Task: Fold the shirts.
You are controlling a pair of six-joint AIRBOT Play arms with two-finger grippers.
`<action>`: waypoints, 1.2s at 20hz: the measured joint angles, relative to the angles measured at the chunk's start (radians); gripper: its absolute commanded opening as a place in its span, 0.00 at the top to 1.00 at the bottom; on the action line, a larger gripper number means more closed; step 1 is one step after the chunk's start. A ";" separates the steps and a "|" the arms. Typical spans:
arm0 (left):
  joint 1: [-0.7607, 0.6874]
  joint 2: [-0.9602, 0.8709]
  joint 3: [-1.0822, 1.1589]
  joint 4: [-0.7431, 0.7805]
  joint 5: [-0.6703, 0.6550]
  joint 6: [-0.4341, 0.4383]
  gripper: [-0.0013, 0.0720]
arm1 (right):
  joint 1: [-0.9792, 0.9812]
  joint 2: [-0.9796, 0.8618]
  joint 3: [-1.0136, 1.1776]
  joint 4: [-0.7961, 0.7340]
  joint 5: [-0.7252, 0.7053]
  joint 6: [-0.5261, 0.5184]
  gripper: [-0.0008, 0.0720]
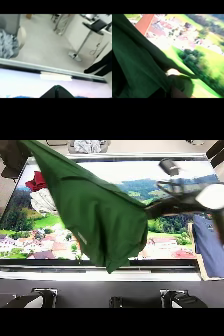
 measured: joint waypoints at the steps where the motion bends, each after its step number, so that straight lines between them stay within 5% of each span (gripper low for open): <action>1: -0.009 -0.071 0.000 0.002 0.021 0.006 0.95 | 0.000 -0.075 -0.010 0.038 -0.048 -0.009 0.92; 7: -0.063 -0.388 0.000 0.005 -0.077 0.005 0.94 | -0.001 -0.413 -0.031 0.318 -0.284 -0.108 0.89; 8: -0.077 -0.422 -0.001 0.004 -0.116 0.005 0.79 | -0.001 -0.438 -0.031 0.348 -0.305 -0.123 0.70; 10: -0.094 -0.464 0.000 -0.003 -0.191 0.000 0.12 | -0.013 -0.458 -0.024 0.391 -0.318 -0.167 0.22; 11: -0.091 -0.475 0.005 -0.002 -0.237 -0.003 0.07 | -0.030 -0.454 -0.015 0.403 -0.305 -0.200 0.14; 14: -0.044 -0.479 0.023 0.025 -0.437 -0.004 0.07 | -0.126 -0.389 0.020 0.367 -0.179 -0.277 0.14; 18: 0.029 -0.406 -0.093 0.123 -0.691 -0.003 0.07 | -0.307 -0.294 0.018 0.121 0.057 -0.276 0.17; 24: -0.046 -0.182 -0.682 -0.019 -0.637 0.071 0.07 | -0.395 -0.254 -0.167 -0.004 0.235 -0.273 0.06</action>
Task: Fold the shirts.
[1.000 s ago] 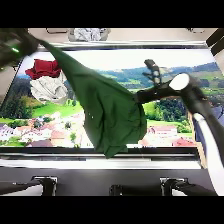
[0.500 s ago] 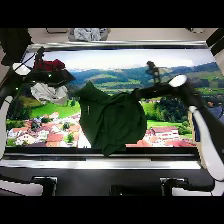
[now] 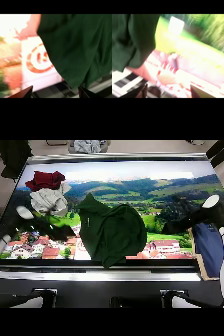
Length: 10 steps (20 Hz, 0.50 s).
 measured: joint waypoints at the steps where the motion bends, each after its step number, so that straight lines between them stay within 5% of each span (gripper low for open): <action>1: -0.032 0.019 -0.079 -0.042 0.034 0.015 0.07 | 0.012 0.001 -0.029 0.002 0.003 -0.003 0.06; 9: -0.298 0.060 -0.319 -0.221 0.293 0.029 0.20 | 0.142 -0.006 -0.132 0.013 -0.115 -0.003 0.08; 10: -0.312 0.060 -0.325 -0.233 0.330 0.019 0.43 | 0.148 -0.014 -0.134 0.015 -0.124 0.004 0.08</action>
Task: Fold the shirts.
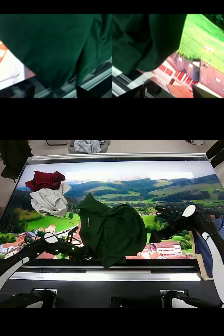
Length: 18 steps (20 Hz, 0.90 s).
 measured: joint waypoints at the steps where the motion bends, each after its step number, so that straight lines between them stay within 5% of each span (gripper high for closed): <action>1: -0.011 0.000 -0.005 0.000 0.038 -0.008 0.60 | 0.005 -0.010 -0.003 0.007 -0.011 0.007 0.08; 2: -0.015 0.000 -0.008 0.003 0.070 -0.029 0.68 | 0.009 -0.019 -0.008 0.018 -0.022 0.013 0.08; 3: -0.021 0.000 -0.009 -0.003 0.107 -0.045 0.88 | 0.011 -0.026 -0.017 0.037 -0.035 0.018 0.08; 4: -0.026 0.000 -0.011 -0.008 0.124 -0.058 0.94 | 0.012 -0.033 -0.031 0.056 -0.055 0.022 0.10; 7: -0.032 0.003 -0.013 -0.014 0.168 -0.066 0.95 | 0.015 -0.049 -0.078 0.111 -0.106 0.029 0.26; 9: -0.033 0.010 -0.013 -0.015 0.179 -0.053 0.95 | 0.016 -0.057 -0.107 0.139 -0.135 0.030 0.28; 10: -0.033 0.017 -0.011 -0.016 0.181 -0.045 0.95 | 0.017 -0.060 -0.122 0.149 -0.152 0.031 0.41; 12: -0.033 0.035 -0.001 -0.018 0.189 -0.020 0.95 | 0.016 -0.069 -0.140 0.175 -0.179 0.033 0.93; 18: 0.001 0.151 0.093 -0.005 0.194 0.051 0.95 | 0.011 -0.046 -0.103 0.230 -0.182 -0.048 0.93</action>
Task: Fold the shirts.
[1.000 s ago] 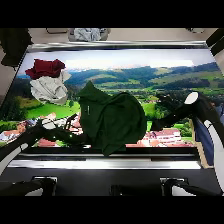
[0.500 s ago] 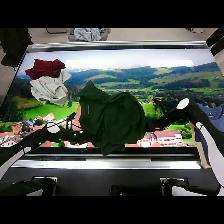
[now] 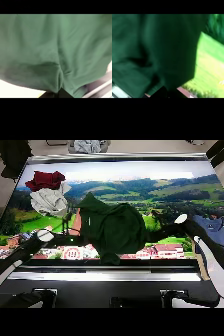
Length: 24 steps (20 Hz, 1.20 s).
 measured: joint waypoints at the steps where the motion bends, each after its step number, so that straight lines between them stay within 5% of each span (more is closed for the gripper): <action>1: 0.027 0.040 0.037 0.010 0.000 0.006 0.95 | -0.006 0.029 0.036 -0.013 0.009 -0.014 0.93; 10: 0.524 0.415 0.715 0.054 0.000 -0.011 0.95 | -0.138 0.563 0.634 -0.324 -0.028 0.059 0.93; 16: 0.654 0.496 0.993 0.056 0.024 -0.095 0.95 | -0.156 0.813 0.745 -0.427 -0.031 0.139 0.93; 20: 0.669 0.479 1.042 0.088 0.014 -0.116 0.95 | -0.158 0.808 0.758 -0.437 0.138 0.171 0.93; 24: 0.673 0.360 1.029 0.134 -0.160 -0.120 0.95 | -0.158 0.665 0.684 -0.415 0.454 0.189 0.93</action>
